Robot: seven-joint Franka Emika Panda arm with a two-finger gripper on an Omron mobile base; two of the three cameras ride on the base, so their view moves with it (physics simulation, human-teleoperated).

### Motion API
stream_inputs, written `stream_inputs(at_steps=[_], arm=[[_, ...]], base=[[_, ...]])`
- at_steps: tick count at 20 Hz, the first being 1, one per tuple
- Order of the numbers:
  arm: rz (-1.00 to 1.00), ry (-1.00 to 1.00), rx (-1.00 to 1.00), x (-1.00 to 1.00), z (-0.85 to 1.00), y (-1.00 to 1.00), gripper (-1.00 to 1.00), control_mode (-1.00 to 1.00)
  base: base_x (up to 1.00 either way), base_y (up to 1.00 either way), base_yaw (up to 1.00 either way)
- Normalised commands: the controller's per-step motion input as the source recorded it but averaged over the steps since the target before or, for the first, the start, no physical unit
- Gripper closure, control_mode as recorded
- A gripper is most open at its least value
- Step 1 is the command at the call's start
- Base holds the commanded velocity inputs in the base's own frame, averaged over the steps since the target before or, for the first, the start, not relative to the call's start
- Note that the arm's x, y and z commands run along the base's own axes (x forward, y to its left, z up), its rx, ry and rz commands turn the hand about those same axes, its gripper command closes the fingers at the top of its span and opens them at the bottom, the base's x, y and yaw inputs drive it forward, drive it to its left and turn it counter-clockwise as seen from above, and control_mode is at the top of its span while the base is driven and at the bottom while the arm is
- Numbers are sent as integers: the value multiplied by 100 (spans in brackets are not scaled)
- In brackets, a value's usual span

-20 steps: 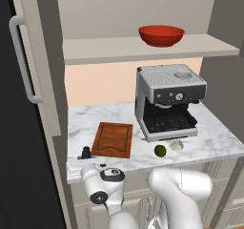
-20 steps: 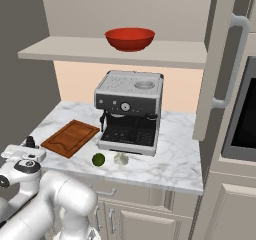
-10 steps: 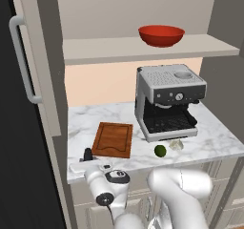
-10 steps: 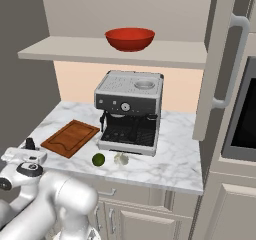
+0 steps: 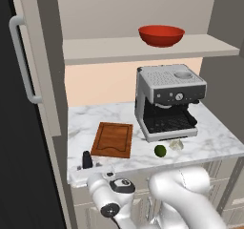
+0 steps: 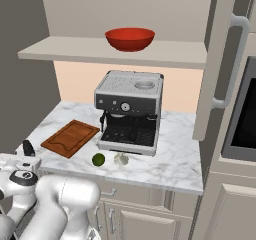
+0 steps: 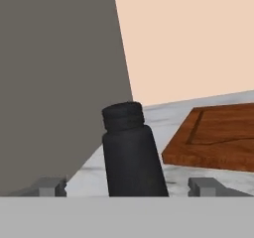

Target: Open the cabinet. Place the bowl and condiment on the counter. Then place the lime and garlic on the cutting board.

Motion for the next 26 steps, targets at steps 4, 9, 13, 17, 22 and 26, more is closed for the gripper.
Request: stream_inputs(at_steps=[4,9,13,17,22,26], arm=[[-5,2,3,-52,50,-1,-100,-100],[-2,11,2,-53,84,-22,-100,-100],[-2,18,1,-50,100,-5,-100,-100],[-14,13,0,-46,99,-20,-100,-100],[-32,18,3,-37,94,-45,-100,-100],[-26,21,5,-16,98,-32,-100,-100]], base=[[0,0,0],[0,0,0],[0,0,0],[0,0,0],[0,0,0],[0,0,0]])
